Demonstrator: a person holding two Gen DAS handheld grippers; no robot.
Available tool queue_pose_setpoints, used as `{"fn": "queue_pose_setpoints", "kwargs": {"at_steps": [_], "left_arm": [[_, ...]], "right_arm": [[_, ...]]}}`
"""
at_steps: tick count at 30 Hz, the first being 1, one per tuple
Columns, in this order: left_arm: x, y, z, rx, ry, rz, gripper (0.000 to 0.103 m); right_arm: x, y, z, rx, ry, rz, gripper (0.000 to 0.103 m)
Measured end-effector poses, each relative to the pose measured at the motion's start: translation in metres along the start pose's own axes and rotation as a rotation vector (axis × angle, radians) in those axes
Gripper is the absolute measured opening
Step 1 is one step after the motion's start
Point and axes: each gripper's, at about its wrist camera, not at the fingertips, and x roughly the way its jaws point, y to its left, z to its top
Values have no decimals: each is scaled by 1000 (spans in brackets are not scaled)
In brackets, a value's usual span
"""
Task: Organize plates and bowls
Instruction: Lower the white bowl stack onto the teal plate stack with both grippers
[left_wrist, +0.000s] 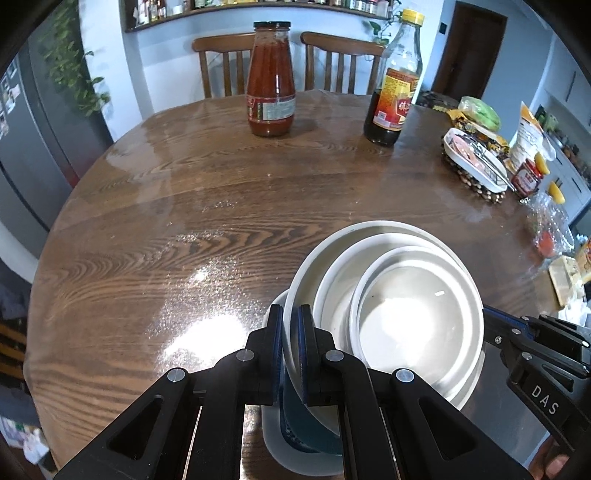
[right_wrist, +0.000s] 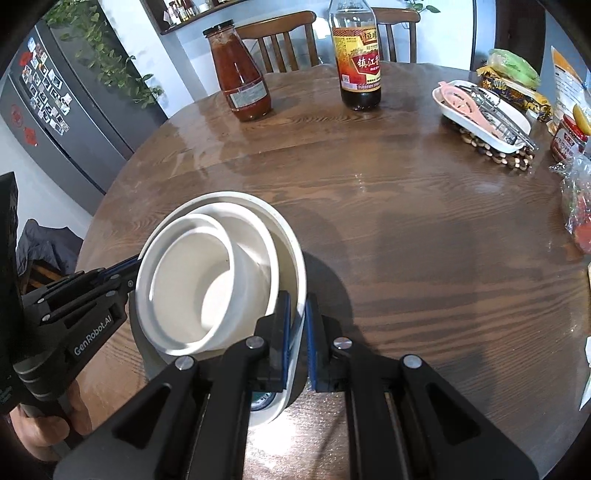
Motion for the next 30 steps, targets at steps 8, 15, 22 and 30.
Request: {"fn": "queue_pose_setpoints", "kwargs": {"at_steps": [8,15,22,30], "left_arm": [[3,-5,4,19,-9,7,4],[3,-4,3,16,-6,7,4],[2,-6,3,29,-10,15,4],[2,-7,3,33,-10,18,4]], "right_arm": [[1,-3,3,13,-8,-10,11],[-1,1,2,-1,-13,-27,11],[-1,1,2,-3,-12,-42,11],[-1,-2,2,2,-13,-49,17]]}}
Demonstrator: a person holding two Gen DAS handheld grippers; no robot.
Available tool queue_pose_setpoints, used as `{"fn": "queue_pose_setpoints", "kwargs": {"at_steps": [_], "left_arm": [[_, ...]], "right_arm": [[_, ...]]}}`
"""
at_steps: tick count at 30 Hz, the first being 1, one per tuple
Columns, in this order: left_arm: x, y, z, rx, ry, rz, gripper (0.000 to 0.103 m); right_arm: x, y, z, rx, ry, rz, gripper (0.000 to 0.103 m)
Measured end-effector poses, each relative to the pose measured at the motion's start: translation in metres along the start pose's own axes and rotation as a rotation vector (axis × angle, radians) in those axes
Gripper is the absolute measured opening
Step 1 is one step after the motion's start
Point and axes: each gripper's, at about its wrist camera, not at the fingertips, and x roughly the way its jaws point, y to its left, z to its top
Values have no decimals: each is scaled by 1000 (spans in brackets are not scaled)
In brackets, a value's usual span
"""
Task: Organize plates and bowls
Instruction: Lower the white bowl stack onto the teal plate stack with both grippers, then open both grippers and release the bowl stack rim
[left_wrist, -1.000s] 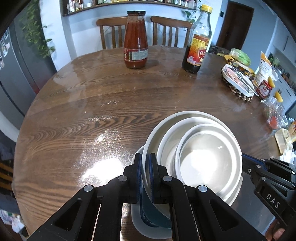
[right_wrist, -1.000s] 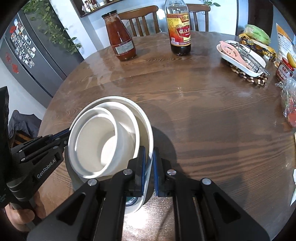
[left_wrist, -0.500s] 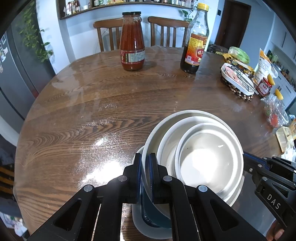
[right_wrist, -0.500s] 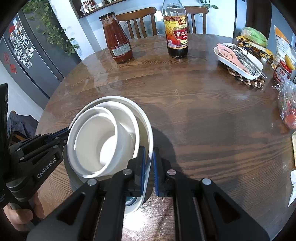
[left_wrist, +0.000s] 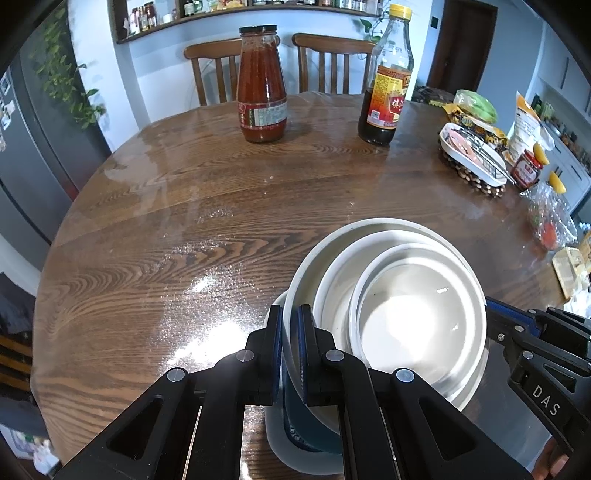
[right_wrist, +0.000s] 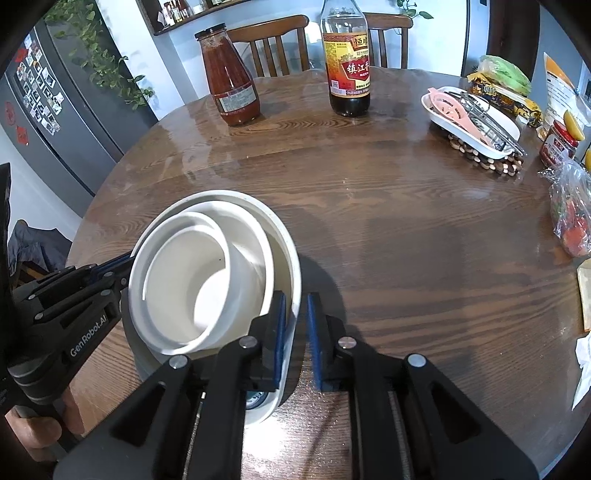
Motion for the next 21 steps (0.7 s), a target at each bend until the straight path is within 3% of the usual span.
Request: {"fn": "queue_pose_setpoints", "kwargs": {"at_steps": [21], "left_arm": [[0,0,-3,-3,28,2,4]], "right_arm": [[-3,0,-4,13,10,-2,21]]}}
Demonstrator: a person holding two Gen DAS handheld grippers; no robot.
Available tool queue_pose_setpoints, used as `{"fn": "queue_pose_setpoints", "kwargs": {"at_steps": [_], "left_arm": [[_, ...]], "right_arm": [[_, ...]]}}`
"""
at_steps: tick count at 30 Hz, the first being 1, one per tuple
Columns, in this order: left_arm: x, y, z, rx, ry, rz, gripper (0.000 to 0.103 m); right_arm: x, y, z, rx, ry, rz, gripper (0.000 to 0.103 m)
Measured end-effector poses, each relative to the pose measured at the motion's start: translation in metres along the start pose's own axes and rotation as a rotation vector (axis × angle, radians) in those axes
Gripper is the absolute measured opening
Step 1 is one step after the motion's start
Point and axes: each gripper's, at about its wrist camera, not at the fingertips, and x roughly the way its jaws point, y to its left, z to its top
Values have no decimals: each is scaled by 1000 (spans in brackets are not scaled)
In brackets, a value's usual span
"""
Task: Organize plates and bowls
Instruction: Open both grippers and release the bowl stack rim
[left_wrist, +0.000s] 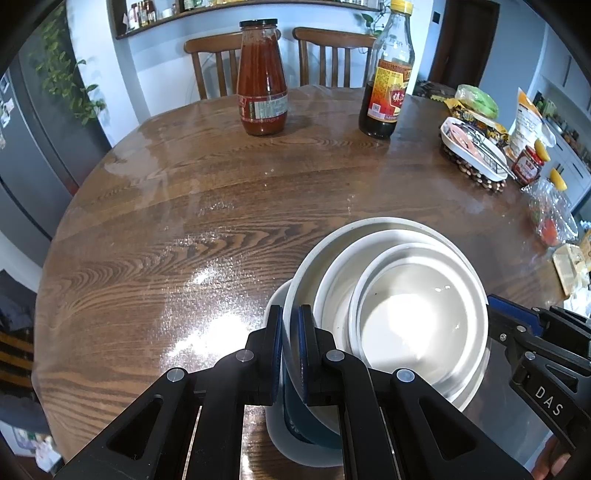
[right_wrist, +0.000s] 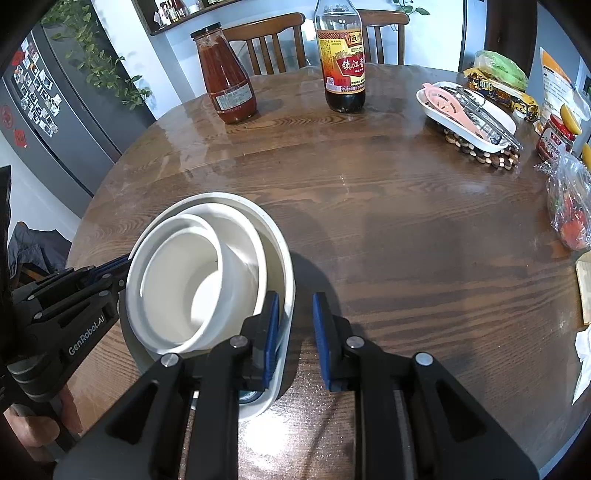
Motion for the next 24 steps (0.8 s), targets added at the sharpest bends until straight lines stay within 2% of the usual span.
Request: {"fn": "queue_pose_setpoints", "kwargs": {"at_steps": [9,16,24], "left_arm": [[0,0,1,15,22,3,6],[0,5,1,2,22,19,23],[0,6,1,6,28,23,25]], "right_arm": [[-1,1,-1,-4,7,-3,23],[-2,1,-2,3,10,-3,24],[-2,2,-2,9,12,-4,24]]}}
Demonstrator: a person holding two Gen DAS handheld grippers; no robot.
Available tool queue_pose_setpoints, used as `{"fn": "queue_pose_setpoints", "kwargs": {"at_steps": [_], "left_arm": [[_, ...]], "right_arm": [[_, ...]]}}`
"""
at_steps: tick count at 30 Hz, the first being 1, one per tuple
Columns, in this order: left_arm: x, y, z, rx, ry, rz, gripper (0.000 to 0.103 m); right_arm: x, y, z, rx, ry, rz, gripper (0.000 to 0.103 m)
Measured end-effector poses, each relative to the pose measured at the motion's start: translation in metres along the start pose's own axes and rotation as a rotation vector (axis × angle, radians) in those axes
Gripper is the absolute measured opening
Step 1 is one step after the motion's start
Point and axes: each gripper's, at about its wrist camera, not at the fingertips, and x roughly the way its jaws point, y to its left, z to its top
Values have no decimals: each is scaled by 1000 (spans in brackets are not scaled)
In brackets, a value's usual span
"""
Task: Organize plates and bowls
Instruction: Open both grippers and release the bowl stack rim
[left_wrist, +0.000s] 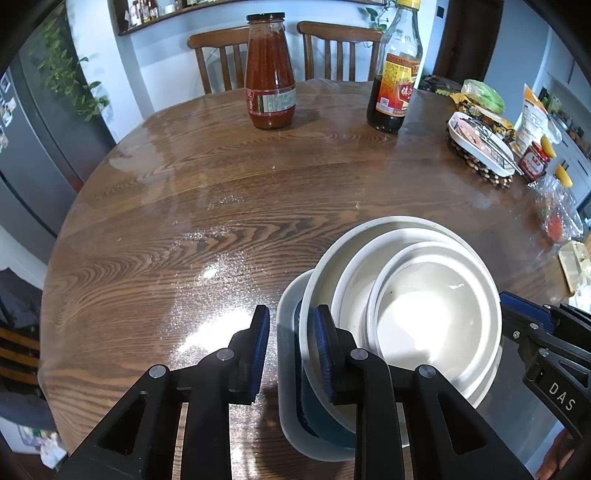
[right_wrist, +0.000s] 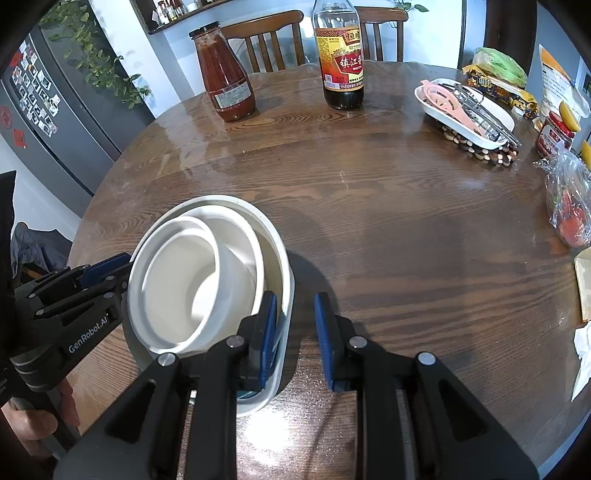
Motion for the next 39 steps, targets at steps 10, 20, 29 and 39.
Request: {"fn": "queue_pose_setpoints", "kwargs": {"at_steps": [10,20,29,39], "left_arm": [[2,3,1,1,6,17,38],[2,5,2,3,11,14,38],[-10,3,8,13,-39,21,47],[-14,1,7,19,-56,20,59]], "right_arm": [[-3,-1,0,7,-1,-3,24],[-4,-1,1,7,-1,-8,24],[-12,2,5,-8,-28,-27,26],[-21,4,3,-10,-54,-14,38]]}}
